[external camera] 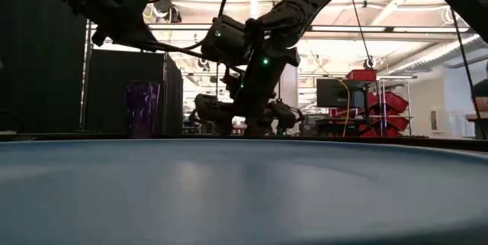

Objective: Set table place
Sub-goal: Move the silver knife to the middle right of the table

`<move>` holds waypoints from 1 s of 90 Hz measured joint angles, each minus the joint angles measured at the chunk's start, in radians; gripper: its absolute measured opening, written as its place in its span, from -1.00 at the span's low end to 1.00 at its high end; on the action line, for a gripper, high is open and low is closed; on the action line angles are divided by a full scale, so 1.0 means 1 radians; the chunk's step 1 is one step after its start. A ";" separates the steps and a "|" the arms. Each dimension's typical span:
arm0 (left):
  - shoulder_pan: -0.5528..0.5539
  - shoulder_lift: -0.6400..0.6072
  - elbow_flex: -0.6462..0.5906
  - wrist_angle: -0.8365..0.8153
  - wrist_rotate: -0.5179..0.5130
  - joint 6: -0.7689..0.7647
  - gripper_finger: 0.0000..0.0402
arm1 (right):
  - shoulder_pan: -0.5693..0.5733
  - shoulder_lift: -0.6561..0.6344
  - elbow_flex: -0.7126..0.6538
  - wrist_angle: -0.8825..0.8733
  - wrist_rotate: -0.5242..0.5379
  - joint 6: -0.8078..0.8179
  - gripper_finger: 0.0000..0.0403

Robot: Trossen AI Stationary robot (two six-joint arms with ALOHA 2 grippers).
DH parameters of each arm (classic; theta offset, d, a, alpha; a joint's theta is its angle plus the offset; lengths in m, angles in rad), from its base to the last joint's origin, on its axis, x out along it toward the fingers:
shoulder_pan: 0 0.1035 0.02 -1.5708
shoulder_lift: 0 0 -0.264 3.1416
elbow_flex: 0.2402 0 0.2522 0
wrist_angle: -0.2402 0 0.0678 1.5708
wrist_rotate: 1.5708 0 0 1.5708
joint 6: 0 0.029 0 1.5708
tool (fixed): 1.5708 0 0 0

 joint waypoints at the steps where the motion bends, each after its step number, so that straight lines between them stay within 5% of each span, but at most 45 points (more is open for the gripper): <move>1: 0.000 0.000 0.000 0.000 0.000 0.000 -0.77 | 0.000 0.000 0.000 0.000 0.000 0.000 -0.07; 26: 0.000 0.000 0.000 0.000 0.000 0.000 -0.77 | 0.000 0.000 0.000 -0.028 0.001 -0.005 -0.09; 90: 0.000 0.000 0.000 0.000 0.000 0.000 -0.77 | -0.003 0.000 -0.001 -0.047 -0.027 -0.144 -0.53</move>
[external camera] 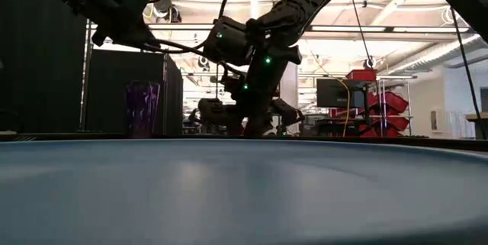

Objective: Set table place
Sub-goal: Move the silver knife to the middle right of the table

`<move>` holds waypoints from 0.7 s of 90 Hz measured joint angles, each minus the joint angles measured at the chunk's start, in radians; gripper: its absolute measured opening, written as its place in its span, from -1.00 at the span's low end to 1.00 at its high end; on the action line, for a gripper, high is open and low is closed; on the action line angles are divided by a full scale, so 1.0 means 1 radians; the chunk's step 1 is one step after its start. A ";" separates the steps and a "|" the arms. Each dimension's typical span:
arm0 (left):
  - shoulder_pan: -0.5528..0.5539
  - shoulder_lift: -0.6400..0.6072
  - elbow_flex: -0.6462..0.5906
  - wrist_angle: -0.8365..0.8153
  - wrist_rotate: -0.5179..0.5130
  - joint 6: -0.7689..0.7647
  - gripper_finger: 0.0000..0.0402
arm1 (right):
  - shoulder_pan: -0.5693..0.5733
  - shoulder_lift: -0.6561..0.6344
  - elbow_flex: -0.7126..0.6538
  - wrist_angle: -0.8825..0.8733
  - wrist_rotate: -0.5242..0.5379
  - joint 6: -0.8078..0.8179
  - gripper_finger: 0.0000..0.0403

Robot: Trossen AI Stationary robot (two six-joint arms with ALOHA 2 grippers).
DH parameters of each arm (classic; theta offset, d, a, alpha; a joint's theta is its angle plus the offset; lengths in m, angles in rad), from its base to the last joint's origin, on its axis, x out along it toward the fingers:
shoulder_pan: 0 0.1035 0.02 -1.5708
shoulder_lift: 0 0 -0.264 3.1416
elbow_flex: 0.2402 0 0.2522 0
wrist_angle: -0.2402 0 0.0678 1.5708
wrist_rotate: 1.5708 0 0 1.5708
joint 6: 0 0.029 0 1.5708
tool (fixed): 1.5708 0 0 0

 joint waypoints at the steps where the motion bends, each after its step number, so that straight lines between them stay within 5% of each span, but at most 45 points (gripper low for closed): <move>1: 0.000 0.000 0.000 0.000 0.000 0.000 -0.77 | 0.000 0.000 0.000 0.000 0.000 -0.002 -0.54; 34: 0.000 0.000 0.000 -0.001 0.000 0.001 -0.77 | -0.004 0.006 0.066 -0.046 -0.018 -0.101 -0.97; 63: 0.000 0.000 0.000 -0.005 0.000 0.000 -0.77 | -0.020 0.005 0.072 -0.115 -0.005 -0.092 -0.99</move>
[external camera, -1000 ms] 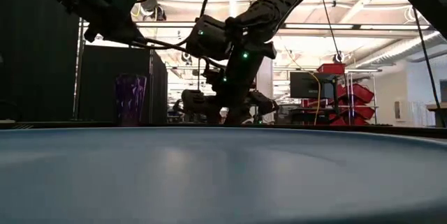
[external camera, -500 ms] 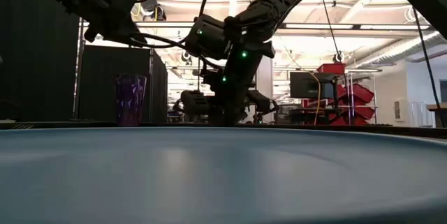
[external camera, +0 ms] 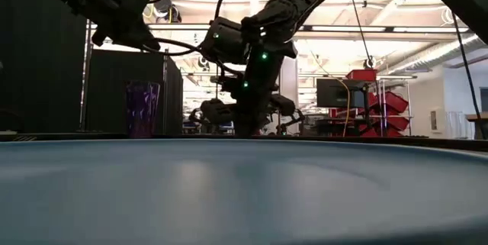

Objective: Set table place
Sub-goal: Move the silver knife to the middle right of the table

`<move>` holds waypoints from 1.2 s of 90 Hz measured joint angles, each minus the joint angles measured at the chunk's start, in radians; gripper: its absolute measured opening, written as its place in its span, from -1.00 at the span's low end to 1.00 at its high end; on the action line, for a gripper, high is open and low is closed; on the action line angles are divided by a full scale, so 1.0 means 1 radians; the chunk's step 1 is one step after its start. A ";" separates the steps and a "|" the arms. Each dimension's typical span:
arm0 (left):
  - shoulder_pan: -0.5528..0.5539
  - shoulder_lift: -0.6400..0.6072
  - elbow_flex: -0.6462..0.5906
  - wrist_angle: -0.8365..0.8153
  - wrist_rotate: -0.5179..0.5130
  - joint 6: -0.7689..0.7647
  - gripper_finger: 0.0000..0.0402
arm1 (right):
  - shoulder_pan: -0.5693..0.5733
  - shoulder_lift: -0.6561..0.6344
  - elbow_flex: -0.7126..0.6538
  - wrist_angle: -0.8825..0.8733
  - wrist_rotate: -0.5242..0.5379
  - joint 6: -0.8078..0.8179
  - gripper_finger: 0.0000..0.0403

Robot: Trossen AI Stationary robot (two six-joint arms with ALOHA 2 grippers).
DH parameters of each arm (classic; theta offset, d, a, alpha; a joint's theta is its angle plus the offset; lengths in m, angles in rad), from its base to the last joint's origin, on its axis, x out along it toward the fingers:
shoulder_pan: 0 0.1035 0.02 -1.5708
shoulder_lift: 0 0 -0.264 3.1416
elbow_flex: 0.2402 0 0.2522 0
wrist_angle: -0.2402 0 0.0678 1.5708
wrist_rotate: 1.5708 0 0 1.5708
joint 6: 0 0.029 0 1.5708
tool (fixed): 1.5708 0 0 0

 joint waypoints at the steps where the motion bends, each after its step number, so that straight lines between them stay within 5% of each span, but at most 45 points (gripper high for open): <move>1: 0.000 0.000 0.000 0.000 0.000 0.000 -0.77 | 0.000 0.000 0.000 0.001 0.000 0.000 -0.99; 45: 0.000 0.000 0.000 0.000 0.021 0.000 -0.77 | -0.004 -0.009 0.006 -0.079 -0.157 -0.019 -0.98; 108: 0.000 0.000 0.000 0.001 -0.006 0.000 -0.77 | 0.099 -0.067 -0.003 -0.523 -0.262 0.118 -0.99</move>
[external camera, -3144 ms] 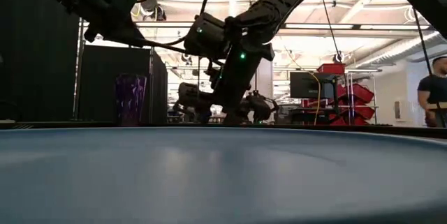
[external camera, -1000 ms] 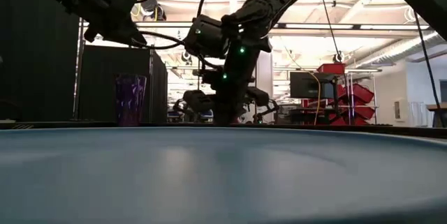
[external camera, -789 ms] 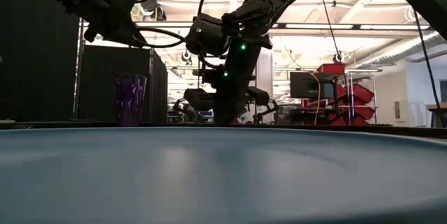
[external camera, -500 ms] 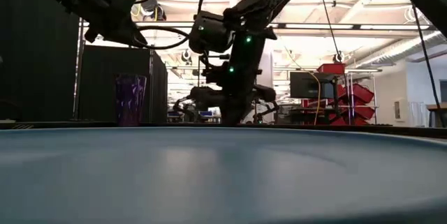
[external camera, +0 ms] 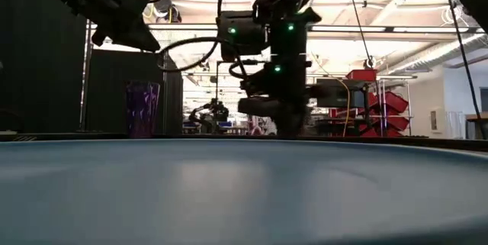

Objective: Set table place
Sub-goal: Move the silver knife to the middle right of the table

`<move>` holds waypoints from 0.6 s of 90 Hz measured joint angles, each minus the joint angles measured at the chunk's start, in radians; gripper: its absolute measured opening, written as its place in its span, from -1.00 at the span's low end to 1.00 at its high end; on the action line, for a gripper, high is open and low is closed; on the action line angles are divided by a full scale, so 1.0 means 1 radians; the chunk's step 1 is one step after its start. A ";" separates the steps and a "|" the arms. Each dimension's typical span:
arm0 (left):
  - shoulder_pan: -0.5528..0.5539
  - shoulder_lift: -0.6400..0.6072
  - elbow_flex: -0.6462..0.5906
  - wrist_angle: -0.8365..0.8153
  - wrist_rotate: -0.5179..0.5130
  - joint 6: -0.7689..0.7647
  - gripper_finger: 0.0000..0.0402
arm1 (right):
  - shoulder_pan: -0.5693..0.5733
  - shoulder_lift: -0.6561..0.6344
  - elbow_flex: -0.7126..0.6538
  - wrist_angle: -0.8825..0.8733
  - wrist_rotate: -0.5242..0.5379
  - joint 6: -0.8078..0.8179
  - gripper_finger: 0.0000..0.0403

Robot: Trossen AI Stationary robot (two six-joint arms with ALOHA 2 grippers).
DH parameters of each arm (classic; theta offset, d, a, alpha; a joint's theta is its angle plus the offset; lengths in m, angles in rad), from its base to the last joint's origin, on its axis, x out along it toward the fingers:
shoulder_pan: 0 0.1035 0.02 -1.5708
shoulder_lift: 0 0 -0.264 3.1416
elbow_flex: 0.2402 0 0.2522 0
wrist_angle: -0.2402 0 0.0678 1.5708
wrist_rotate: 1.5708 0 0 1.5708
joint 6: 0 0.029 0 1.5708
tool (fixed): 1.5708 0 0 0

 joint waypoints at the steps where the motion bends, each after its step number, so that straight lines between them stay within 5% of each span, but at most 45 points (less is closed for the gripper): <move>1: 0.000 0.000 0.000 0.000 0.000 0.000 -0.77 | 0.002 -0.002 0.000 -0.006 -0.001 0.003 -0.99; 32: -0.004 -0.025 0.000 -0.003 -0.003 0.017 -0.77 | 0.066 -0.026 -0.037 -0.053 -0.030 0.094 -1.00; 54: -0.010 -0.025 0.000 -0.004 -0.004 0.018 -0.77 | 0.113 -0.185 -0.175 0.001 -0.046 0.211 -1.00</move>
